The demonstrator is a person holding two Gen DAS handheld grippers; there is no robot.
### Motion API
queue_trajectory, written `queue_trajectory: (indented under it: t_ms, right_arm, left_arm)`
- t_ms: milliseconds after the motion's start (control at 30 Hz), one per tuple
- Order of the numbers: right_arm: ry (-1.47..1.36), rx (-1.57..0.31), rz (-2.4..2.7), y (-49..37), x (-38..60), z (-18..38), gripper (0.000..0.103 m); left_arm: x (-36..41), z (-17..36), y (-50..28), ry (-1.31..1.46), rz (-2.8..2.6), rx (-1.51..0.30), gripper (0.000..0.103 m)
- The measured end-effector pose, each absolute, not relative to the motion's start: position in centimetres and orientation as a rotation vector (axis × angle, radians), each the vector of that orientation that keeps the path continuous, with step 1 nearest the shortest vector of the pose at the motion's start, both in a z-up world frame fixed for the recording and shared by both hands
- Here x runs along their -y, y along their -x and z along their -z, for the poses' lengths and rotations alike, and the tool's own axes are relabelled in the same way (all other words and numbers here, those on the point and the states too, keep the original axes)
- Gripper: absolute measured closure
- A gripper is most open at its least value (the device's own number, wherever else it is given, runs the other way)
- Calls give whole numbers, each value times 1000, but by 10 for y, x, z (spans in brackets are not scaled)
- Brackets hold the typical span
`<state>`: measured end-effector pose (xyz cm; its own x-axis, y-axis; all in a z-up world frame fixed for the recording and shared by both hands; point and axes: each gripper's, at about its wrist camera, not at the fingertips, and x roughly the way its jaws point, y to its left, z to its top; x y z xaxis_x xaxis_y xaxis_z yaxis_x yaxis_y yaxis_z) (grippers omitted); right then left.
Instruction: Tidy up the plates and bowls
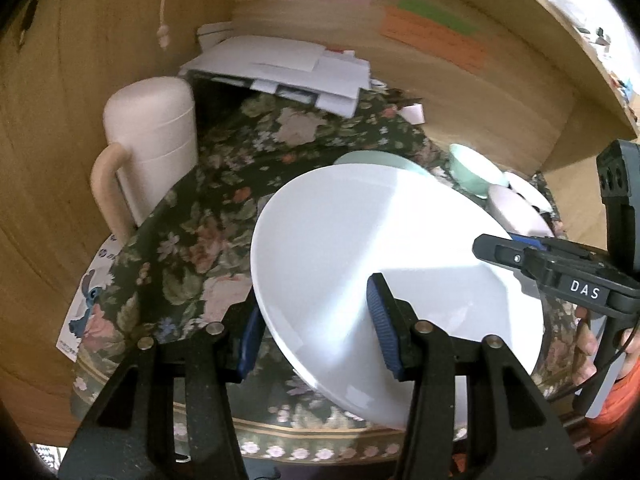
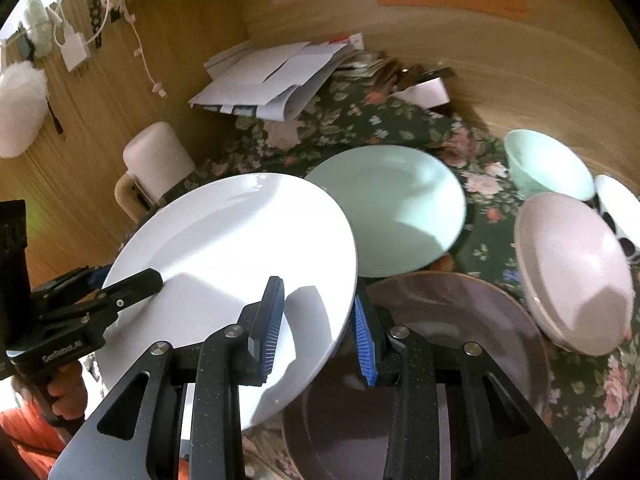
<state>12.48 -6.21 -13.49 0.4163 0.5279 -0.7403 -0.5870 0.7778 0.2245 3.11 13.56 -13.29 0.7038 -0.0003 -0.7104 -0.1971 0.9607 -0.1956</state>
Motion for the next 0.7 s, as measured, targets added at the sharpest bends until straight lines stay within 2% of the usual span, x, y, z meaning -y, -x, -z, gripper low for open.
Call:
queue_trajectory:
  t_ms: [700]
  right_arm:
    - [-3,-863,-581,-117,143,130,73]
  left_arm:
    - [-64,124,-54,223,16,-784,54]
